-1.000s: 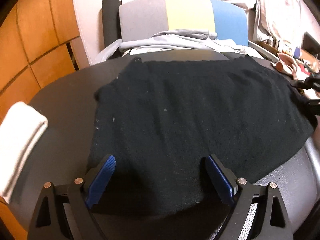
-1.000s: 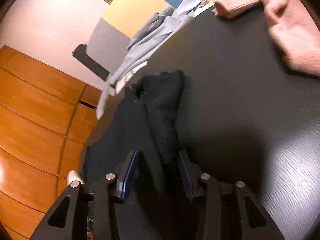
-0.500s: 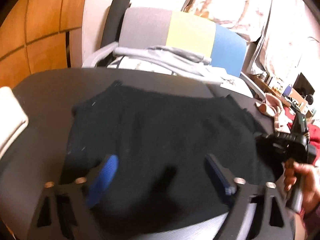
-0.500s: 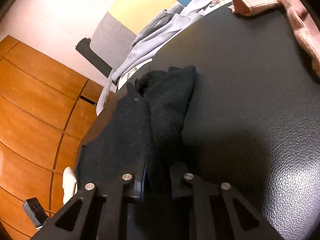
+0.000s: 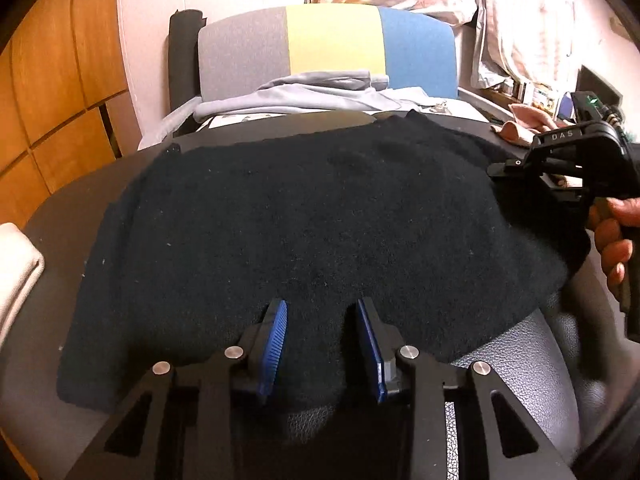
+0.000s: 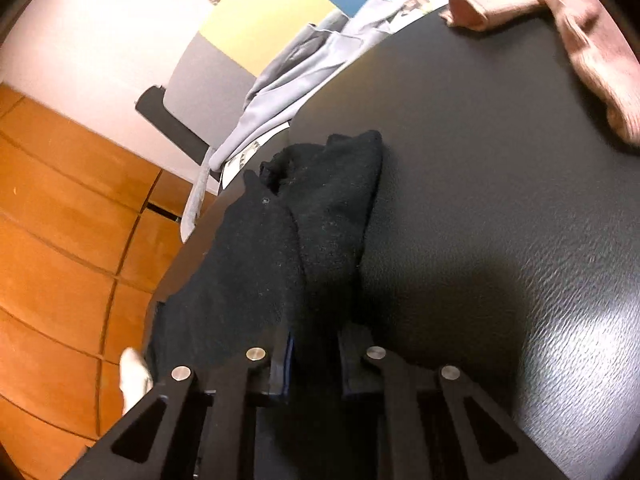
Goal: Fold clothes
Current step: 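Fold the held side over the sweater body with the right gripper and release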
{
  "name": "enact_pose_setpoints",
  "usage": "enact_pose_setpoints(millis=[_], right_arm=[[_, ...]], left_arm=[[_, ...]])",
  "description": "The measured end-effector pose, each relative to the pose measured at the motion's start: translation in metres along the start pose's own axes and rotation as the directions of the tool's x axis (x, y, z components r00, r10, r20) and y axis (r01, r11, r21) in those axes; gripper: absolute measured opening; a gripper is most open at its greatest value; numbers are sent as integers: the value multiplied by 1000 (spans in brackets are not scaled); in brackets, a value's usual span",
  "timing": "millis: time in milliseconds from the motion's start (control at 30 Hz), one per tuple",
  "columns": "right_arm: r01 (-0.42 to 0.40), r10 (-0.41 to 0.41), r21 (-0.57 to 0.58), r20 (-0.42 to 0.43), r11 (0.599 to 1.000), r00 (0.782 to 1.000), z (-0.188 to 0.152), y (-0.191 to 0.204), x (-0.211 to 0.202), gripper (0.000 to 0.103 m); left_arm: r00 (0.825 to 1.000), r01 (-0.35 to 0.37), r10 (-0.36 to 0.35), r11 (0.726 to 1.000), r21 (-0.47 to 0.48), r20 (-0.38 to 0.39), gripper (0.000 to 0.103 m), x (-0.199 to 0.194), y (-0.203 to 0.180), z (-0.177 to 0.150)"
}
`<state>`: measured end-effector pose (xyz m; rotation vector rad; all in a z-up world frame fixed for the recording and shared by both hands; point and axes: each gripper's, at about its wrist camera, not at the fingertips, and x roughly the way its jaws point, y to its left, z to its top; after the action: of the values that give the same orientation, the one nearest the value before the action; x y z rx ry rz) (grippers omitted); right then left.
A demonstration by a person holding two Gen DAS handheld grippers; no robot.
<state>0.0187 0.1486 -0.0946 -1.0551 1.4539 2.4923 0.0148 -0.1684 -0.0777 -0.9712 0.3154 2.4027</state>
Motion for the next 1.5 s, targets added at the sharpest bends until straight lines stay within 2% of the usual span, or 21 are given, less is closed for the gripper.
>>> enact_pose_setpoints(millis=[67,133,200,267,333,400,500,633,867,1033,1167,1300,1433,1500], right_arm=[[-90,91,118,-6,989,996,0,-12,-1,15],[-189,191,235,13,953,981,0,-26,-4,15],[-250,253,324,35,912,967,-1,-37,-10,15],[-297,298,386,59,873,953,-2,-46,-17,15],[-308,303,380,76,872,950,0,-45,-30,15],[-314,301,365,94,877,949,2,-43,-45,15],[-302,283,369,106,879,953,5,-41,-61,15],[-279,261,356,98,892,960,8,-16,-71,15],[-211,207,195,37,958,978,13,91,-51,15],[-173,175,56,-37,983,984,-8,161,-18,15],[-114,108,-73,-81,991,991,-37,203,16,15],[14,-43,-269,-104,963,994,-77,238,60,15],[172,-243,-481,-87,859,966,-121,257,110,16],[262,-363,-579,-64,772,930,-145,261,132,25]], left_arm=[[999,42,-42,999,-23,-2,40,-4,7,0],[1000,18,-18,998,-61,11,54,-12,28,1],[1000,-7,10,995,-101,24,64,-19,49,1],[999,-32,37,990,-140,35,67,-27,70,2],[990,-118,130,976,-180,58,82,-33,100,-2],[979,-179,194,960,-216,53,86,-33,126,-6],[987,-159,147,961,-224,-71,86,-9,142,-18],[991,-136,131,964,-228,-38,88,-10,142,-23],[994,-104,111,967,-231,15,89,-11,141,-29],[995,-88,97,968,-235,27,91,-11,141,-31],[996,-69,80,968,-240,34,93,-11,141,-33],[997,-51,63,968,-245,41,94,-12,140,-34],[998,-33,46,968,-250,48,96,-13,140,-36],[998,-18,33,966,-258,57,97,-13,142,-36]])
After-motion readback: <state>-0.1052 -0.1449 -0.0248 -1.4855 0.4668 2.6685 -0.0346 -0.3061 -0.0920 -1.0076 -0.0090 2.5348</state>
